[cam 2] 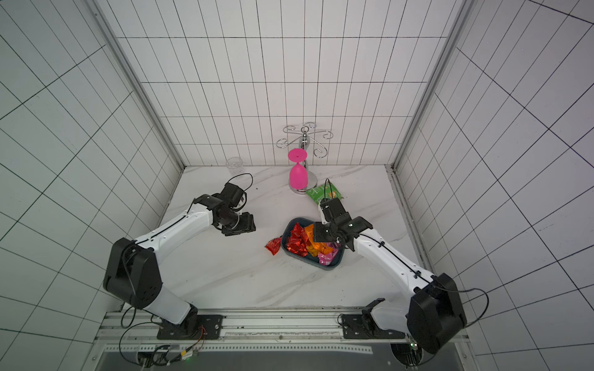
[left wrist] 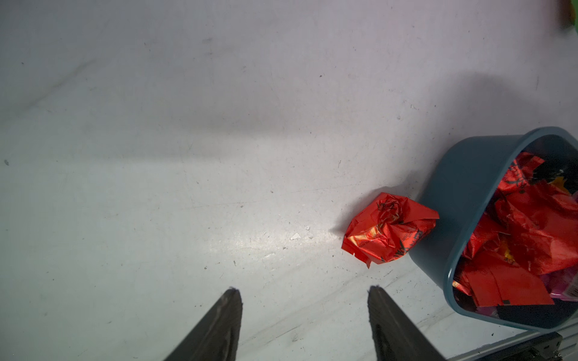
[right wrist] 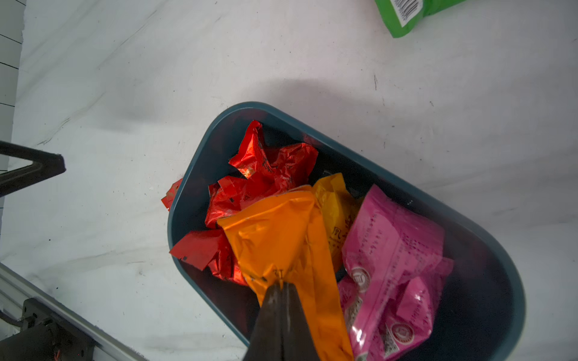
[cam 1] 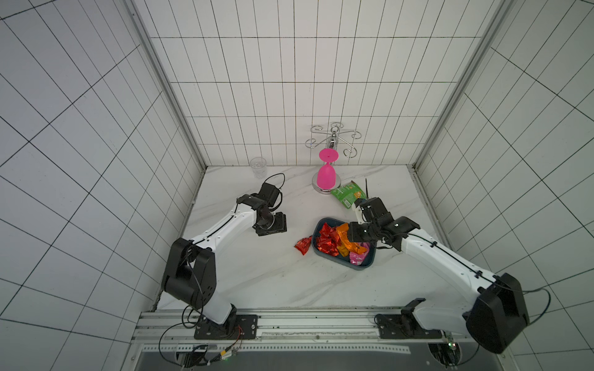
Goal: Put the tea bags into the storage box
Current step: Place the tea bag in the storage box, then pick up the tea bag from the center of the board.
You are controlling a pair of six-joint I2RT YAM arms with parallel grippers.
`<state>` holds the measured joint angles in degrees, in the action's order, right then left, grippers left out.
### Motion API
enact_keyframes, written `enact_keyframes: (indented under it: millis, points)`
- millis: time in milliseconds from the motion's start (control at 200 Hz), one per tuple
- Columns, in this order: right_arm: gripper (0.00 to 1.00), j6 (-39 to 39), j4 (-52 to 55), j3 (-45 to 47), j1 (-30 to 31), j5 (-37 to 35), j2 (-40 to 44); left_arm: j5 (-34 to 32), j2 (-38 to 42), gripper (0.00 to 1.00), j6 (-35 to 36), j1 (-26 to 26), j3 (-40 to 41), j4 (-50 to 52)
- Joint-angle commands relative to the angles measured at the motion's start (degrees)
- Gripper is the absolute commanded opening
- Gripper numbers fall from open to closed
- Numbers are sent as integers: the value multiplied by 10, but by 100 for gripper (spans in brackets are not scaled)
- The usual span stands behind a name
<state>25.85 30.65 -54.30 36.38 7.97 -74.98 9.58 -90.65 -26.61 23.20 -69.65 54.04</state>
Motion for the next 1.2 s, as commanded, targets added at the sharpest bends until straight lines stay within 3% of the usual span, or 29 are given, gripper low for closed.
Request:
enact_keyframes:
  millis: [0, 205, 405, 585, 1194]
  points:
    - [0, 10, -29, 14, 3, -29, -33, -15, 6, 67, 19, 2, -17, 2]
    - [0, 7, -58, 10, 3, -36, -68, -3, 0, 68, 53, 7, -23, 1]
    - [32, 3, -30, -9, 2, -57, -40, -22, -8, 71, 106, 46, -30, -3]
    - [45, -12, 21, -46, -6, -95, 13, -7, -23, 71, 127, 73, -23, -21]
    - [47, -33, 86, -98, -36, -95, 54, -18, -137, 71, 112, 166, -73, -43]
